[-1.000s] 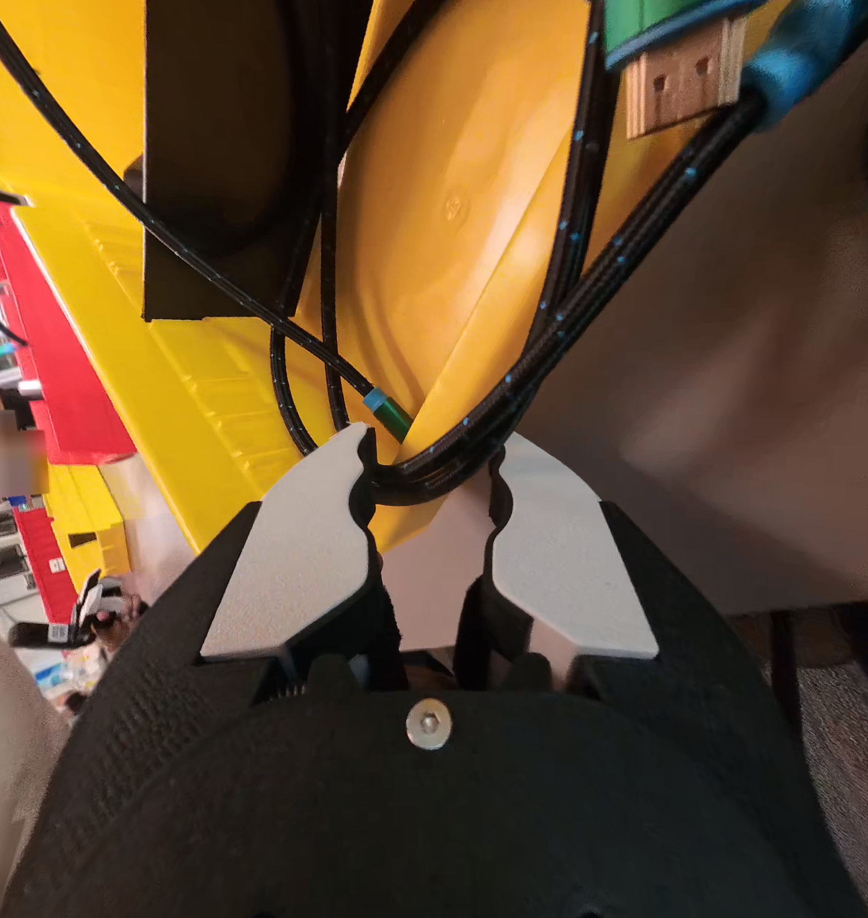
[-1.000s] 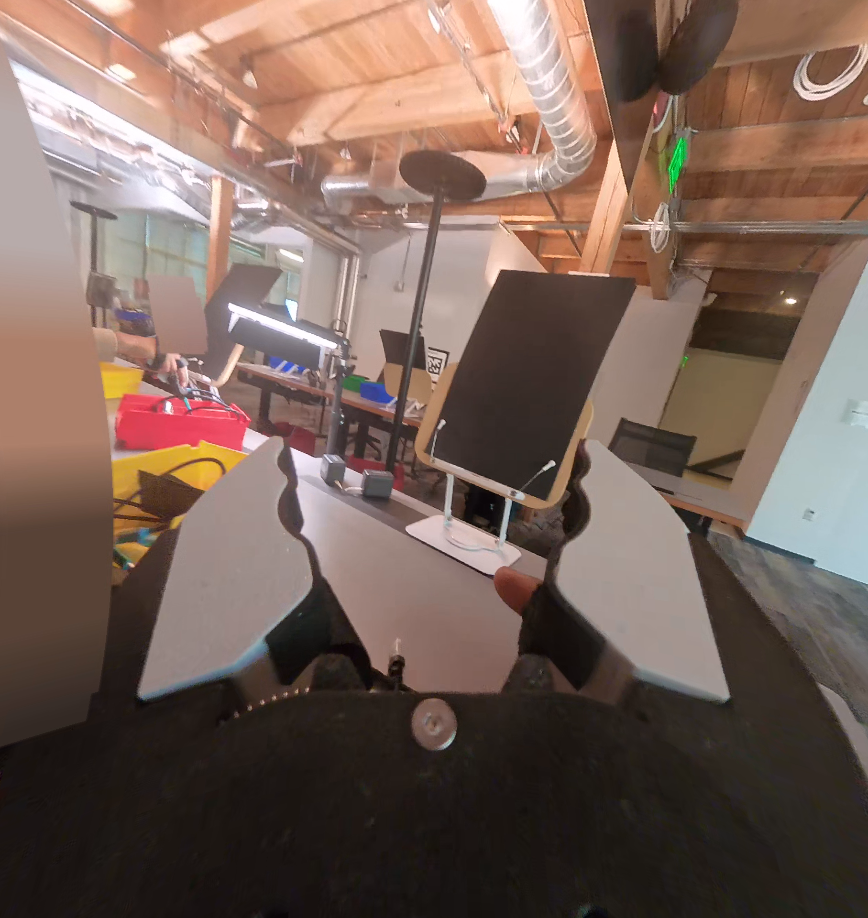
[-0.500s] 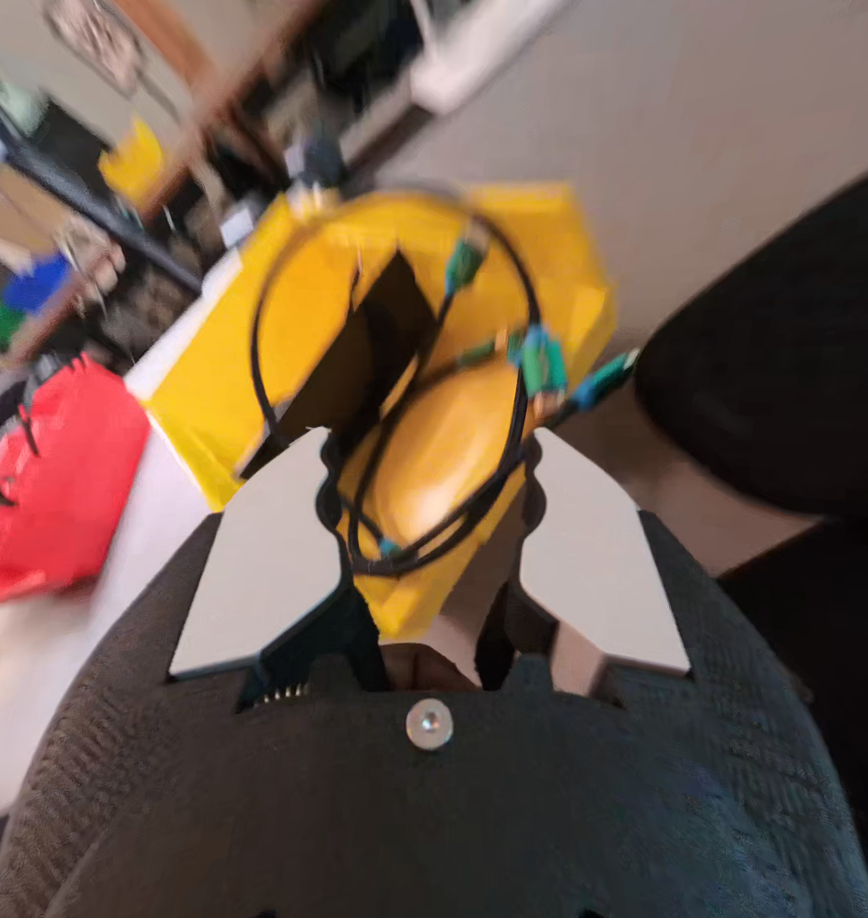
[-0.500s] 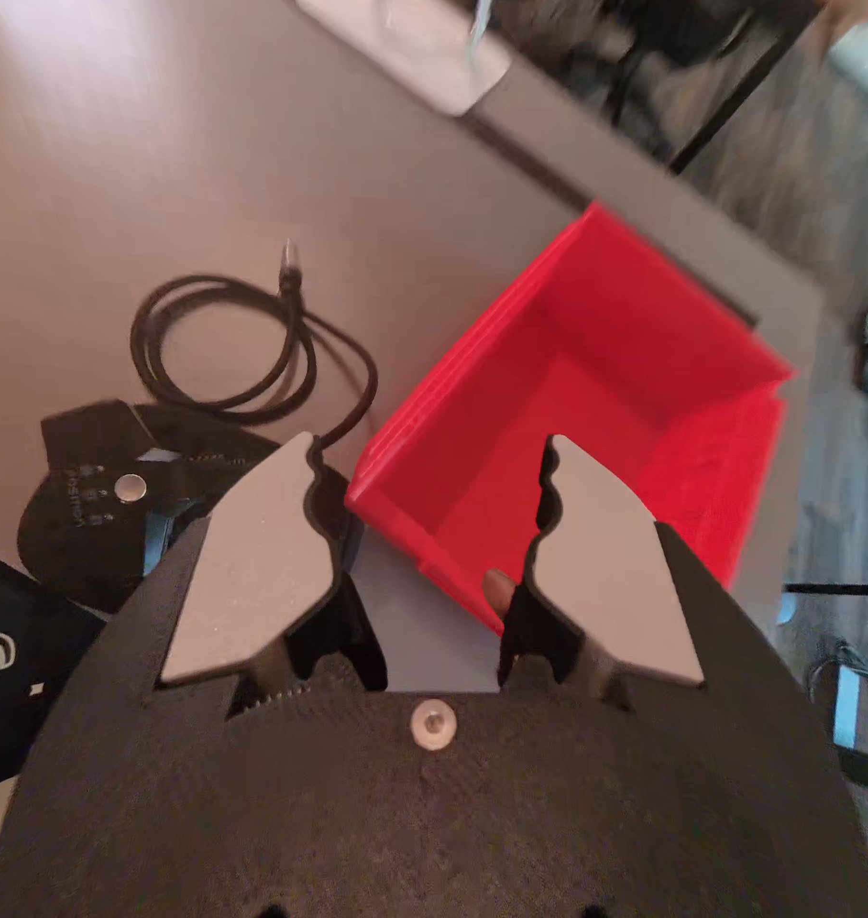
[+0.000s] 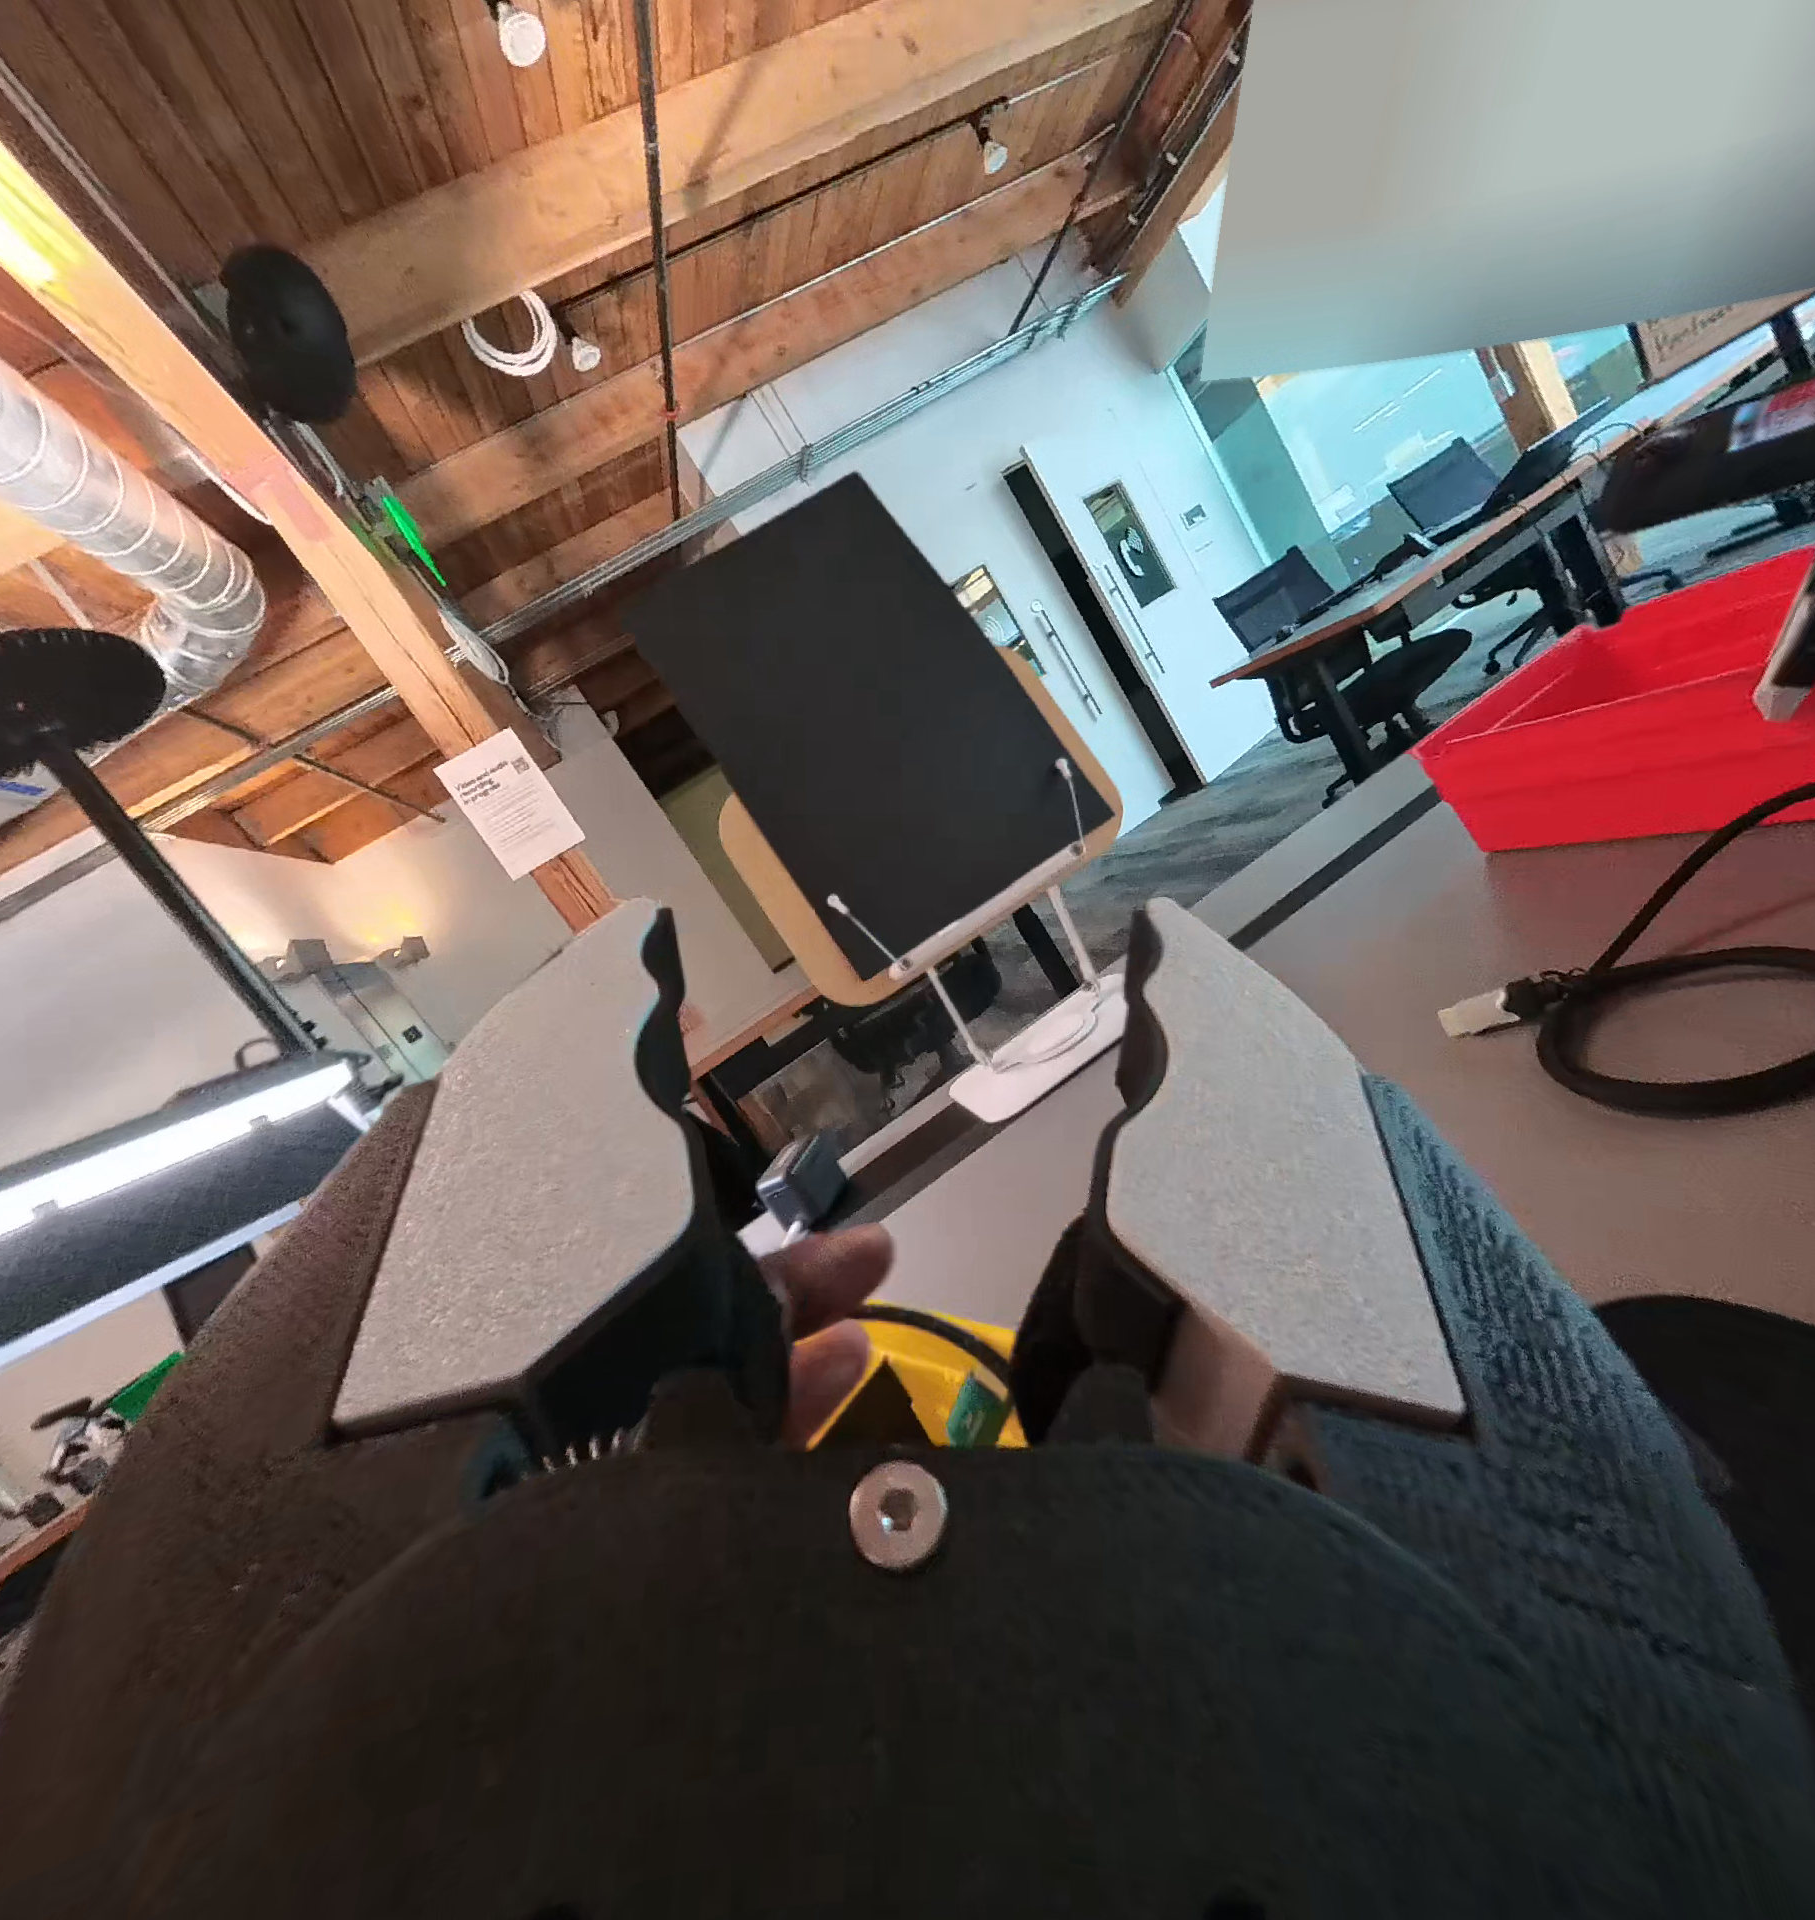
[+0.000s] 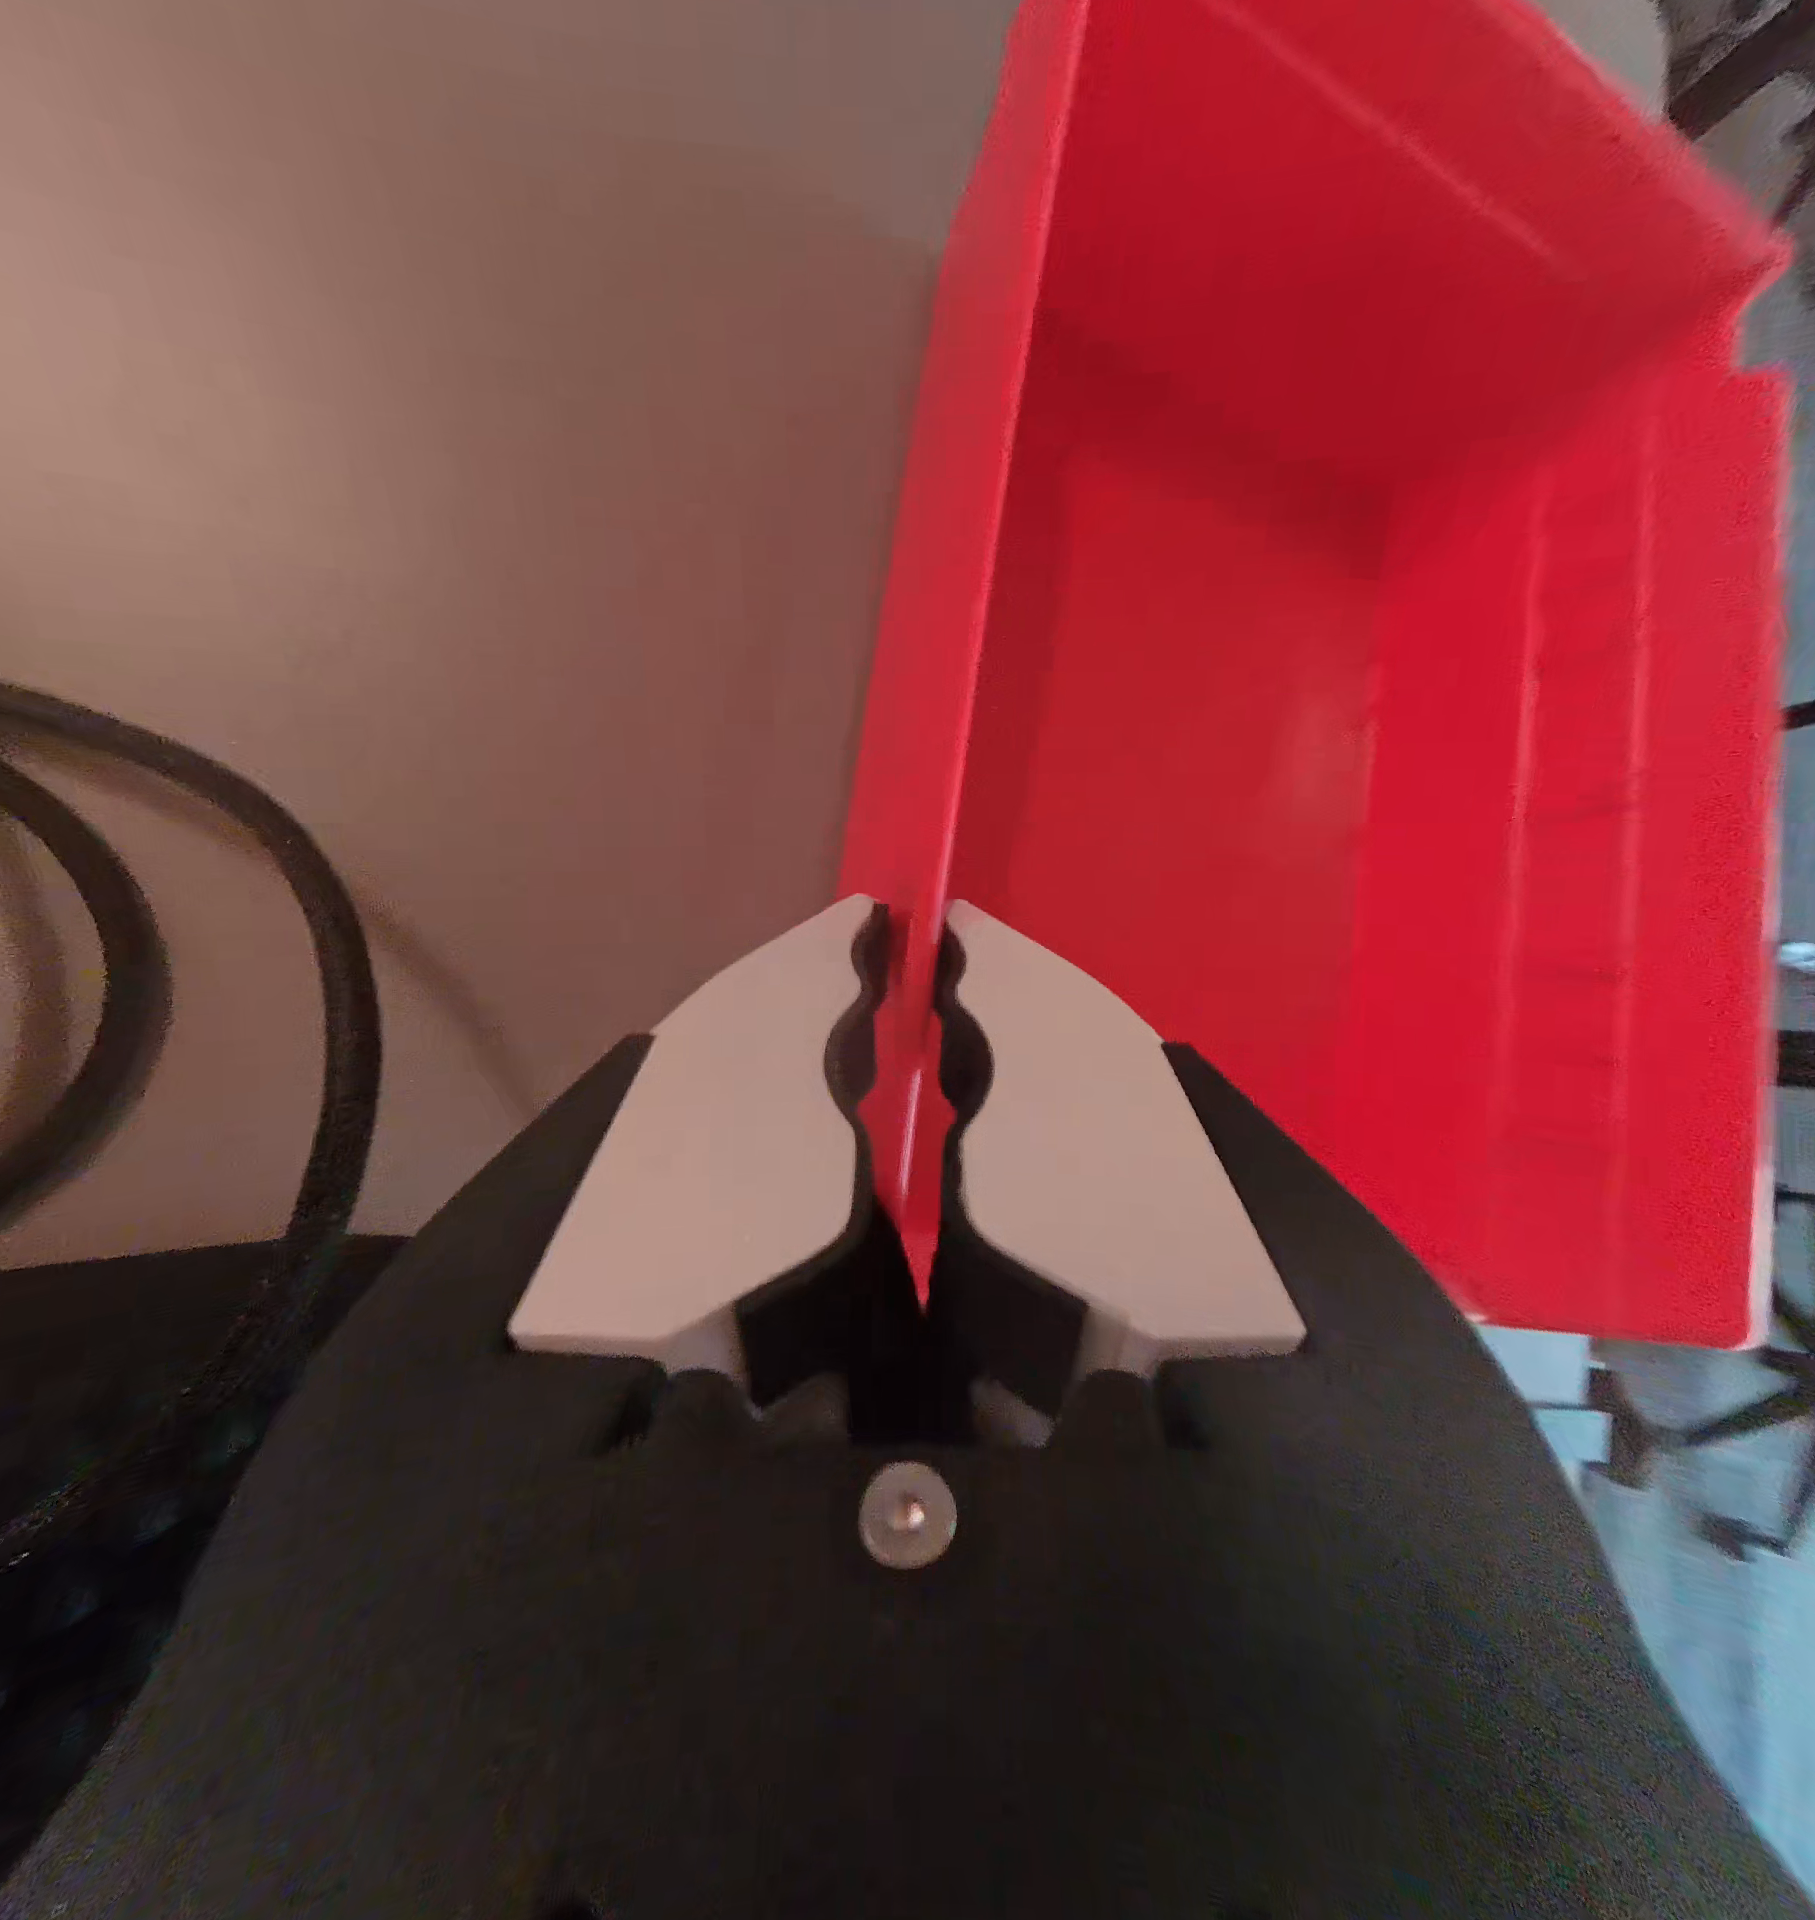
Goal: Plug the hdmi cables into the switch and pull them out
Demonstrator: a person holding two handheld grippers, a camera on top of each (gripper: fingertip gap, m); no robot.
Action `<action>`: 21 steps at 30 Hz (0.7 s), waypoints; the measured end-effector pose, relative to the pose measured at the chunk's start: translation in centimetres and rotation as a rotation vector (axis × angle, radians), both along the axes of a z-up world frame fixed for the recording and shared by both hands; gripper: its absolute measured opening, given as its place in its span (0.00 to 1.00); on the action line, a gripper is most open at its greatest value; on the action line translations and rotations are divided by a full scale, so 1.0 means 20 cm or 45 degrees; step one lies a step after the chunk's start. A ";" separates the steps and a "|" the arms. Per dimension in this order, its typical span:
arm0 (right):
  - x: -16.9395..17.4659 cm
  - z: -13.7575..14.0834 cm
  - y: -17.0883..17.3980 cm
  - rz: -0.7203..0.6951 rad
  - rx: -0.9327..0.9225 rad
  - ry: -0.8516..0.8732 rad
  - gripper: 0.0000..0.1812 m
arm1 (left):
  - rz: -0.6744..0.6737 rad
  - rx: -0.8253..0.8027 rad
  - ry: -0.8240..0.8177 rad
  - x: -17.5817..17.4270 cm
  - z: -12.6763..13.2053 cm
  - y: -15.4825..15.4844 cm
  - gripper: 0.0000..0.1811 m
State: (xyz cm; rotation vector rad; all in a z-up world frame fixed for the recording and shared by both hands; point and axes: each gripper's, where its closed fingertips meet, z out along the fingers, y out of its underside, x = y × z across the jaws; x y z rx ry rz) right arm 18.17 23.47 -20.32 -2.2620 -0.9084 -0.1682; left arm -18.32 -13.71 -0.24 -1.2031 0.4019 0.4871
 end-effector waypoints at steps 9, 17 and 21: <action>0.16 0.00 0.12 -0.116 -0.017 0.114 0.03 | 0.063 -0.113 -0.053 -0.06 0.11 0.13 0.41; 0.08 0.52 -0.03 0.189 0.288 0.683 0.39 | 0.347 -0.308 -0.207 -0.33 -0.06 0.13 0.32; 0.01 0.92 -0.34 0.593 0.455 1.245 0.45 | 0.527 -0.596 -0.134 -0.45 -0.27 0.10 0.32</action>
